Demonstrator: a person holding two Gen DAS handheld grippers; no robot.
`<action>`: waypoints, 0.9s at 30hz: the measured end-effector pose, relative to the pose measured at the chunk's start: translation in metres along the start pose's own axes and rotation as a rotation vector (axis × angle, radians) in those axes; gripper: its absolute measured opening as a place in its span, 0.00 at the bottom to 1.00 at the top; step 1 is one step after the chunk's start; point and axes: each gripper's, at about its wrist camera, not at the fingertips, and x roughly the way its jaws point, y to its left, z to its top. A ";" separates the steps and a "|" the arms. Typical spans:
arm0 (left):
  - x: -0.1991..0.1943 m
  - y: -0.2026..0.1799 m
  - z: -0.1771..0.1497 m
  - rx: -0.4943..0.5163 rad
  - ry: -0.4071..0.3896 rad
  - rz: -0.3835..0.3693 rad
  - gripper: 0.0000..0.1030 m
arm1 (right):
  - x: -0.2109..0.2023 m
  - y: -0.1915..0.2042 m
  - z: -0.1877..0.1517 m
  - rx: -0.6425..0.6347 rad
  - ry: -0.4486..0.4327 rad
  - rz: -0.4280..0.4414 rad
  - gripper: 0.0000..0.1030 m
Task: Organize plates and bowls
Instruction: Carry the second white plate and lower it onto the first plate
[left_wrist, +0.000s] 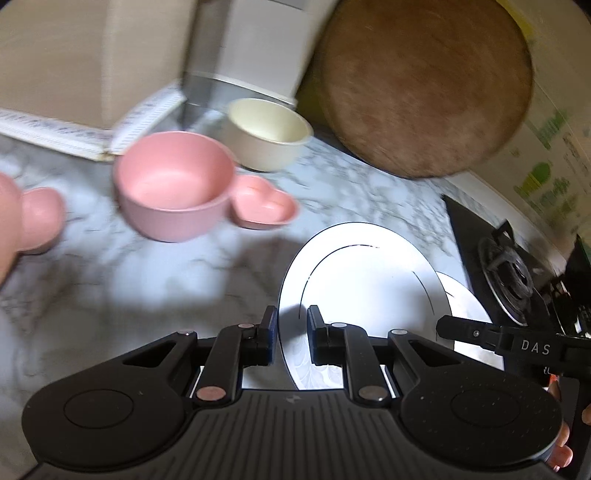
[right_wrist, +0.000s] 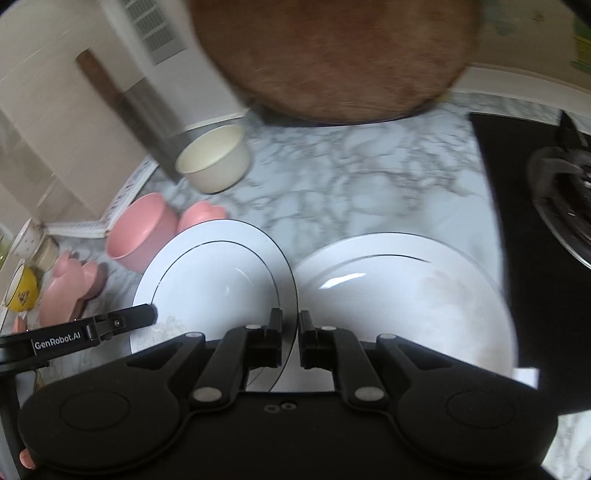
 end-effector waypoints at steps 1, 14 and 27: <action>0.003 -0.007 0.000 0.014 0.005 -0.007 0.15 | -0.003 -0.006 -0.001 0.009 -0.003 -0.007 0.09; 0.040 -0.084 -0.010 0.160 0.074 -0.068 0.15 | -0.037 -0.078 -0.019 0.127 -0.036 -0.096 0.09; 0.077 -0.110 -0.017 0.206 0.144 -0.087 0.15 | -0.032 -0.107 -0.030 0.171 -0.012 -0.123 0.09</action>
